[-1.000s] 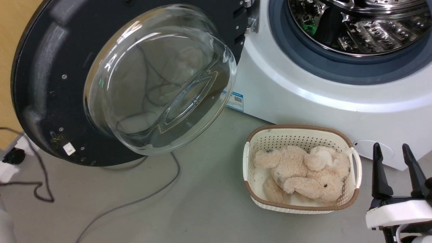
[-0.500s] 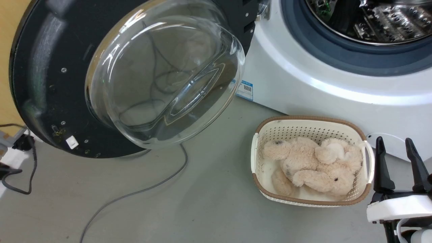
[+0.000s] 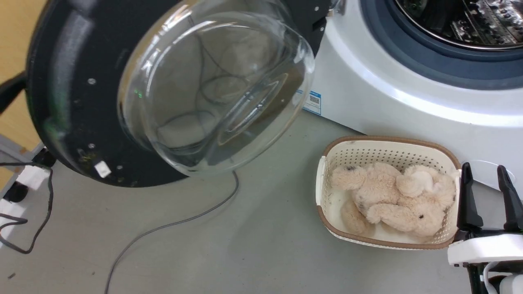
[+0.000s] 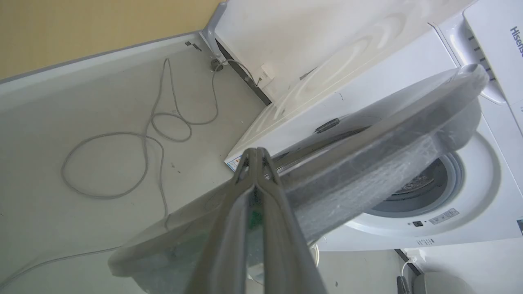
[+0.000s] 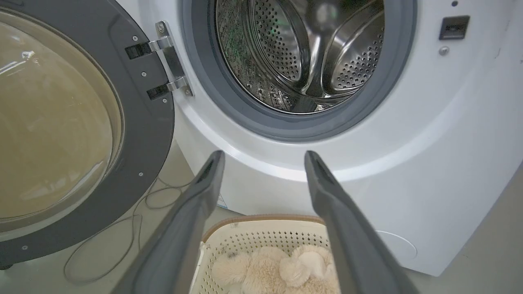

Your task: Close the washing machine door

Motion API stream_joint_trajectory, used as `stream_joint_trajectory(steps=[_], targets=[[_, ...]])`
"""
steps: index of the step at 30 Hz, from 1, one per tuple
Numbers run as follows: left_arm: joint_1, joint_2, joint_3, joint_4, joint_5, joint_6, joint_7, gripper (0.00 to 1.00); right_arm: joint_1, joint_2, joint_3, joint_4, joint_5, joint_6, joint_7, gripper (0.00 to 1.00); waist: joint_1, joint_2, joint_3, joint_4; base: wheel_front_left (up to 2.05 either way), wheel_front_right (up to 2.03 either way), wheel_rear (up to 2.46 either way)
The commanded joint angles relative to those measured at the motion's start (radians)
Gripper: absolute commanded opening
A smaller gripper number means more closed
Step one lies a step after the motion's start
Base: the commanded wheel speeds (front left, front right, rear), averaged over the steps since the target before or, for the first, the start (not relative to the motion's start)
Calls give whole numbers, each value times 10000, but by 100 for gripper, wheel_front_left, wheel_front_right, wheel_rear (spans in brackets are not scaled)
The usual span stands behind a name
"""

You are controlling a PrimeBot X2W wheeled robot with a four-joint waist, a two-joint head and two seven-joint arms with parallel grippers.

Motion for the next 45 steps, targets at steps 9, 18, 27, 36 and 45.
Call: stream_joint_trajectory(steps=[9, 18, 27, 36, 45], targets=[[1679, -69, -1012, -2036, -1265, -112, 591, 0, 57, 28, -178, 60, 207, 8, -111, 100, -1, 0, -330, 119, 0, 0, 0], [3034, -536, -2596, -4657, -1926, -113, 667, 0, 262, 28, -262, -56, 241, 8, -111, 100, -1, 0, -796, 183, 0, 0, 0], [3320, -1048, -4230, -6195, -1964, -113, 319, 0, 304, 28, -168, -144, 270, 8, -111, 100, -1, 0, -972, -569, 0, 0, 0], [2983, -1467, -5267, -6512, -1927, -113, -578, 0, 199, 28, -96, -198, 358, 8, -111, 100, -1, 0, -869, -1848, 0, 0, 0], [2248, -1799, -6263, -6084, -2042, -113, -1915, 0, 12, 28, -101, -199, 527, 8, -111, 100, -1, 0, -642, -3405, 0, 0, 0]])
